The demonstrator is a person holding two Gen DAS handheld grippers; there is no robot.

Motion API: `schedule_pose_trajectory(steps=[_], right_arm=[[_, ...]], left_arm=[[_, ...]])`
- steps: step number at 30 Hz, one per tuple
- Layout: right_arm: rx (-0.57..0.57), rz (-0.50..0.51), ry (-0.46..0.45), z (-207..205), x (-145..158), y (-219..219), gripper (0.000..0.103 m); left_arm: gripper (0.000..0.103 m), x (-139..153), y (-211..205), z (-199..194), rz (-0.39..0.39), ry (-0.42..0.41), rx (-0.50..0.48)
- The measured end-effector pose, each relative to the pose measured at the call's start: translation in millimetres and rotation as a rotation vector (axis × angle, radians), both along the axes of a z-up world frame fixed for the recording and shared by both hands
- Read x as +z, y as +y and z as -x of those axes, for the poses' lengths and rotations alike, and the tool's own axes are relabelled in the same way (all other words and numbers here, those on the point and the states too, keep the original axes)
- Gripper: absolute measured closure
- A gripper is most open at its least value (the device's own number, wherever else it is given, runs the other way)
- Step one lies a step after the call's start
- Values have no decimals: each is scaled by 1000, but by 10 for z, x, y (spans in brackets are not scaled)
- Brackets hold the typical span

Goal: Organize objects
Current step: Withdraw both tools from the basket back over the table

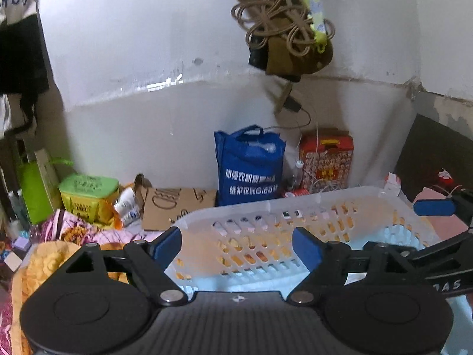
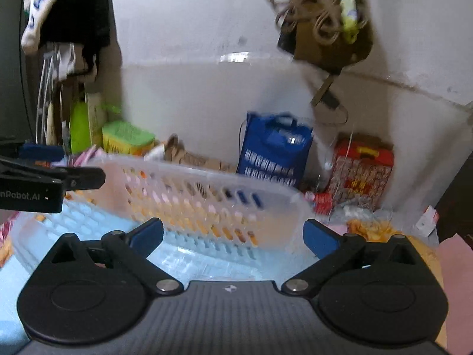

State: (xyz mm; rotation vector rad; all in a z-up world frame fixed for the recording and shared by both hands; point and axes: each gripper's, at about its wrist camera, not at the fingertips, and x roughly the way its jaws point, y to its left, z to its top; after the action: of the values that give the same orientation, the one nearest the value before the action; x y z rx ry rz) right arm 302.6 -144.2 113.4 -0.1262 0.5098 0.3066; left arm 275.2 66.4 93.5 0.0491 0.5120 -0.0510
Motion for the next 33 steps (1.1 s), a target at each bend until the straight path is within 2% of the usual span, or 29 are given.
schedule_pose_trajectory(steps=[6, 9, 13, 17, 21, 24, 27, 31, 33], right_arm=[[24, -150, -222, 825, 207, -270, 0], [30, -226, -246, 1169, 156, -321, 0], [51, -303, -248, 1554, -52, -369, 0], [53, -235, -192, 1701, -314, -431, 0], [23, -179, -74, 1731, -550, -569, 0], [-13, -180, 9, 1781, -648, -714, 0], [-57, -164, 16, 1885, -722, -802, 0], [-36, -76, 28, 2010, -876, -753, 0], [-23, -29, 26, 2000, -926, -704, 0]], left_arm=[[16, 198, -62, 649, 35, -198, -67], [9, 99, -118, 1067, 38, -267, -106], [9, -122, -159, 1461, 81, -275, -100], [9, -344, -128, 1736, 65, -242, -121], [9, -532, -111, 1850, 26, -129, -151], [9, -669, -139, 1979, 2, -58, -194], [9, -791, -205, 2170, -19, -8, -225], [9, -1055, -279, 2331, 37, 38, -226], [10, -1197, -357, 2376, 37, 62, -227]])
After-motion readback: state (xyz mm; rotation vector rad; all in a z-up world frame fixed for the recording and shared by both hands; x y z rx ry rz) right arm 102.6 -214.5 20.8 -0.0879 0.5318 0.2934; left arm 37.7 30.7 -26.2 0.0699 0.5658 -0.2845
